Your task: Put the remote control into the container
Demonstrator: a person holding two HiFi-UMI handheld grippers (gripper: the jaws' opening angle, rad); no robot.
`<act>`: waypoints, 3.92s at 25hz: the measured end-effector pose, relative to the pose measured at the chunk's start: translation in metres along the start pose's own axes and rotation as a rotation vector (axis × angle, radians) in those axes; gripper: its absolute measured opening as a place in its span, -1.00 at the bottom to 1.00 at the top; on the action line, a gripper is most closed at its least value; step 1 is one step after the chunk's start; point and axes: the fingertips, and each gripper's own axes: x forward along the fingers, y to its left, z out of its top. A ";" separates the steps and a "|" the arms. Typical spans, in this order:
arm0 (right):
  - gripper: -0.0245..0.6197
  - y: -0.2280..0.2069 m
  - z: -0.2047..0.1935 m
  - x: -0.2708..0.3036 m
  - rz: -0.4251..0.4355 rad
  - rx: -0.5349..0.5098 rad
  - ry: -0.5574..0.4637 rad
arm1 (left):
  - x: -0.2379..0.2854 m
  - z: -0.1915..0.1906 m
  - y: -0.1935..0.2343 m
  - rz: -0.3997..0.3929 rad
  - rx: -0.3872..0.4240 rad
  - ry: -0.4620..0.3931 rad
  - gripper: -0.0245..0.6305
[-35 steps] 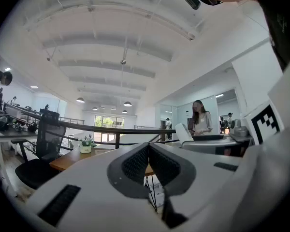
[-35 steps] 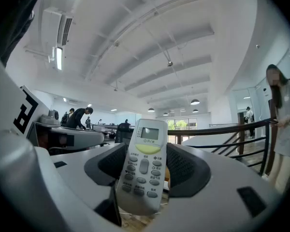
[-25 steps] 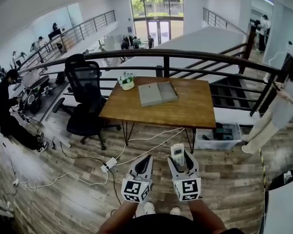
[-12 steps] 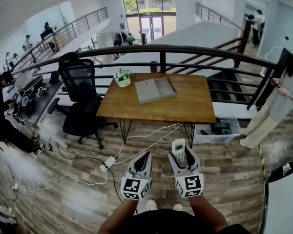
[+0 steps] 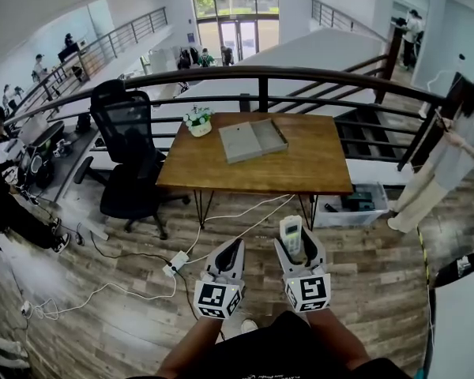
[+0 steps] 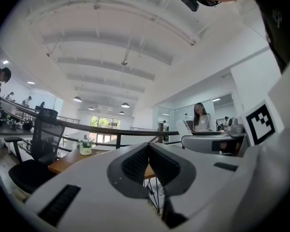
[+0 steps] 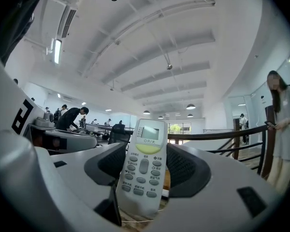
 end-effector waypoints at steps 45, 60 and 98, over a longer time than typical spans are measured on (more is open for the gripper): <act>-0.07 -0.160 -0.031 0.152 0.183 0.051 0.018 | 0.213 -0.028 0.029 0.154 -0.038 0.082 -0.91; -0.07 -0.166 -0.036 0.216 0.122 0.039 0.046 | 0.271 -0.018 0.090 0.105 -0.042 0.054 -0.91; -0.07 -0.186 -0.045 0.379 0.023 0.088 0.069 | 0.383 -0.027 0.199 -0.025 -0.031 0.065 -0.91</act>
